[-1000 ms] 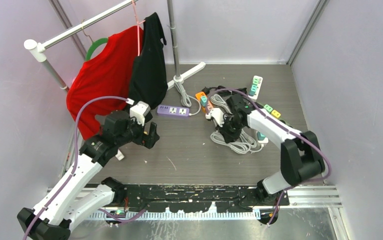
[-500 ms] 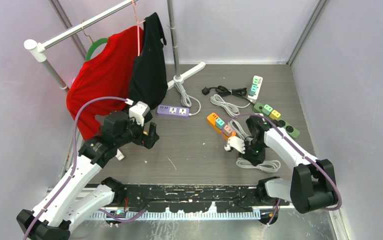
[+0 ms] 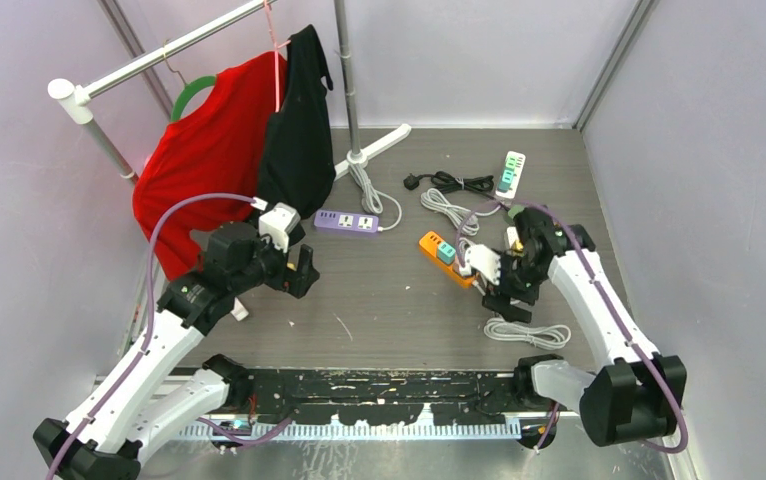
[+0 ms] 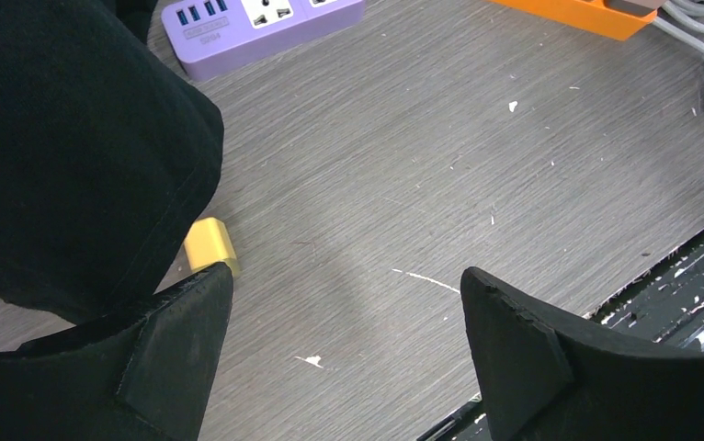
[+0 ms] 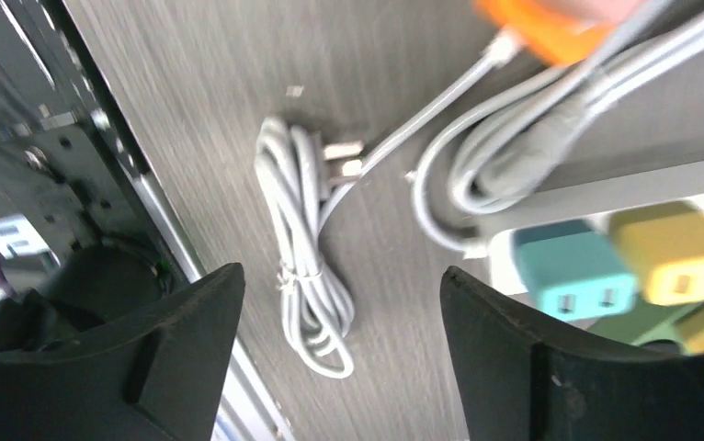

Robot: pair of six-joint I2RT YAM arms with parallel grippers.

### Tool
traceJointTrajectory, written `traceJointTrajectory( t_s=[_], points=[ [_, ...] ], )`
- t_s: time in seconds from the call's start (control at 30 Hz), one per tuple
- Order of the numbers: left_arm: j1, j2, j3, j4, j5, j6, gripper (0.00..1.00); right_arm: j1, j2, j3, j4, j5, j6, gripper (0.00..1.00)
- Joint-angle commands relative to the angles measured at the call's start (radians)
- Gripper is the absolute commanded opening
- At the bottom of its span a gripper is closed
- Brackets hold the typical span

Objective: Pull the plug off the socket

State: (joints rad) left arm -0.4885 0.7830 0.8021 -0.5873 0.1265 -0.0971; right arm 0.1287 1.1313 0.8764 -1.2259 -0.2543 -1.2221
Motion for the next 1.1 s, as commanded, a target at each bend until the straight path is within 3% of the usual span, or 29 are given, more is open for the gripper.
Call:
traceJointTrajectory(
  t_s=[0.0,0.07,0.1,0.2,0.27,0.4,0.53,0.63,0.8,0.97,1.07],
  points=[
    [0.007,0.002,0.001,0.048,0.036,0.0,0.93,0.0,-0.013,0.179,-0.011,-0.235,0.144,0.86],
    [0.007,0.002,0.002,0.047,0.037,0.0,0.93,0.0,0.013,0.223,0.123,-0.314,0.318,0.96],
    [0.007,0.0,0.002,0.047,0.036,0.0,0.93,0.002,0.029,0.231,0.269,-0.332,0.472,1.0],
    [0.006,-0.009,0.0,0.047,0.038,-0.003,0.93,0.03,0.13,0.263,0.454,-0.364,0.731,1.0],
    [0.007,-0.013,0.002,0.047,0.042,-0.003,0.93,0.085,0.208,0.289,0.538,-0.278,0.858,1.0],
    [0.007,-0.028,0.002,0.047,0.053,-0.005,0.92,0.198,0.333,0.315,0.572,0.001,0.887,1.0],
    [0.007,-0.043,0.002,0.048,0.063,-0.007,0.92,0.234,0.383,0.251,0.64,0.149,0.893,1.0],
    [0.008,-0.042,0.0,0.05,0.066,-0.009,0.92,0.238,0.409,0.227,0.649,0.156,0.884,0.98],
    [0.01,-0.032,-0.001,0.052,0.073,-0.01,0.92,0.275,0.478,0.198,0.649,0.146,0.828,0.82],
    [0.01,-0.042,-0.004,0.051,0.071,-0.01,0.92,0.286,0.54,0.209,0.625,0.162,0.816,0.74],
    [0.01,-0.046,-0.003,0.052,0.074,-0.012,0.92,0.286,0.545,0.205,0.62,0.151,0.809,0.62]
  ],
)
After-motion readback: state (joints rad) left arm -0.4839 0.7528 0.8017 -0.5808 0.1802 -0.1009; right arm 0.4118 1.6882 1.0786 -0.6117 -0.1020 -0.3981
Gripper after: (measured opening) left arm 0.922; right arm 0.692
